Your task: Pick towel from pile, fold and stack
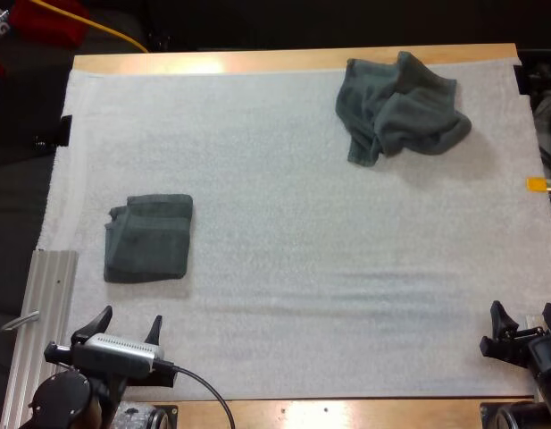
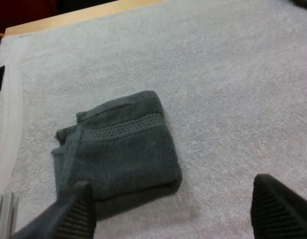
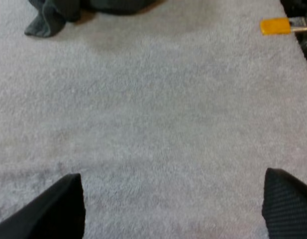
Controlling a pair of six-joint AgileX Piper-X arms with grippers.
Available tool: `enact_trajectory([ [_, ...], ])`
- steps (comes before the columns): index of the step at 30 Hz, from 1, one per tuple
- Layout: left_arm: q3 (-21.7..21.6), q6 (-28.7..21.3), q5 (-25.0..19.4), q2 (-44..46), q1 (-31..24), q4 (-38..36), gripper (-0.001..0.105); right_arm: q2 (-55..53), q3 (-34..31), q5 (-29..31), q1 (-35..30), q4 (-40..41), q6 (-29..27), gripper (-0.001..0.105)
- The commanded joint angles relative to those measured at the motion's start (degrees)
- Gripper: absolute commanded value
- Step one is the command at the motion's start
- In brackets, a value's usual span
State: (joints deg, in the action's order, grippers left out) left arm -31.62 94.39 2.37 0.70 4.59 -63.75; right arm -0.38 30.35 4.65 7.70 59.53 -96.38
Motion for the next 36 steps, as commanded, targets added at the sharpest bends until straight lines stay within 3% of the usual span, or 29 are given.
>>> enact_trajectory([
  [1, -0.7, 0.5, 1.1, 7.5, -0.1, 1.1, 0.062, -1.4, 1.6, -1.0, -0.1, 0.7, -0.3, 0.071],
  [17, -7.5, 0.4, 15.6, -2.7, -0.1, 1.4, 0.062, 15.0, 16.2, -10.2, -0.1, 3.1, -4.1, 0.071],
  [23, -9.4, 0.4, 17.3, -5.1, -0.1, 3.9, 0.062, 21.1, 21.4, -15.2, -0.1, 3.1, -4.1, 0.071],
  [24, -11.3, 0.4, 18.0, -7.2, 0.0, 6.1, 0.062, 23.3, 23.3, -17.4, -0.1, 3.0, -4.1, 0.071],
  [28, -12.9, 0.2, 18.0, -9.4, 2.7, 7.5, 0.062, 27.3, 26.6, -21.8, -0.1, 2.0, -4.1, 0.071],
  [36, -14.5, 0.2, 18.0, -13.9, 4.4, 7.8, 0.062, 34.4, 28.9, -23.8, -0.1, -1.3, -3.5, 0.071],
])
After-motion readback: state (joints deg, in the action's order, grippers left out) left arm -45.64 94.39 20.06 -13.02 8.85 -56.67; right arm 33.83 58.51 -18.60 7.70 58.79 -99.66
